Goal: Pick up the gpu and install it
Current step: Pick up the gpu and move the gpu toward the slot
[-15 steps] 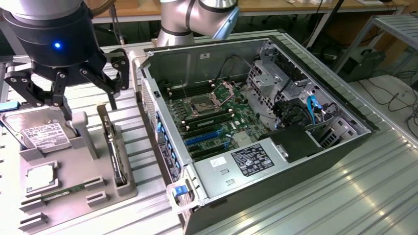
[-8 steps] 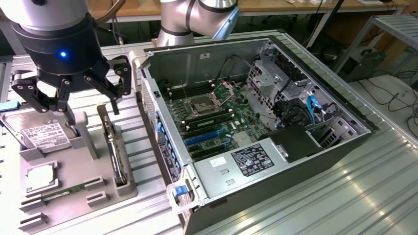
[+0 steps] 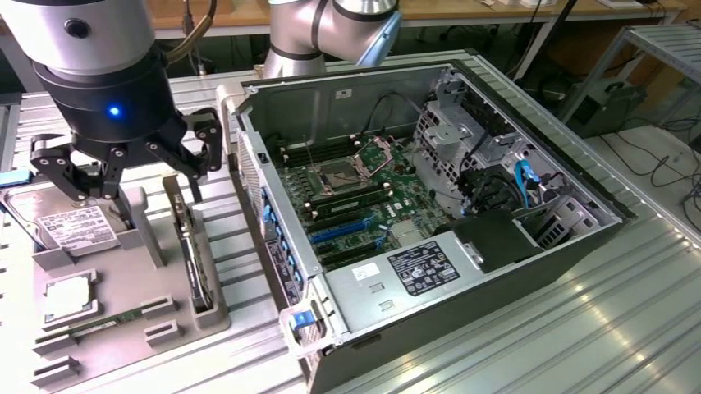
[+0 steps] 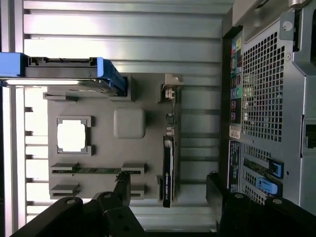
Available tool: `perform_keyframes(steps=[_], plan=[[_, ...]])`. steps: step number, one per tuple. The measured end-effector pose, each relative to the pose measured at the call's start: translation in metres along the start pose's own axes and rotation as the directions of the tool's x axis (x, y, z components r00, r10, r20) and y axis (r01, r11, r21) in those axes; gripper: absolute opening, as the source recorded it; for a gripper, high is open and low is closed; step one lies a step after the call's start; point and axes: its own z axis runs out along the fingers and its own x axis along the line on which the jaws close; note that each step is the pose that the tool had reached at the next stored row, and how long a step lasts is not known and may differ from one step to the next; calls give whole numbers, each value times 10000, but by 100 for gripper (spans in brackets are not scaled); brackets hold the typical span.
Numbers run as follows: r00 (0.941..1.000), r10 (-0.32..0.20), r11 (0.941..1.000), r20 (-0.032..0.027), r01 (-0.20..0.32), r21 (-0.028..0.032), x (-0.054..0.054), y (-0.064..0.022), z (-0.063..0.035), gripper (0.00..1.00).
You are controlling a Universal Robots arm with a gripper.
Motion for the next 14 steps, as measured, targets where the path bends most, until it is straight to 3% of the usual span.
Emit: perform_keyframes(steps=[5, 14], plan=[[10000, -1, 10000, 0, 1, 41, 1, -1, 39, 72], [10000, 0, 10000, -1, 0, 43, 5, -13, 196, 72]])
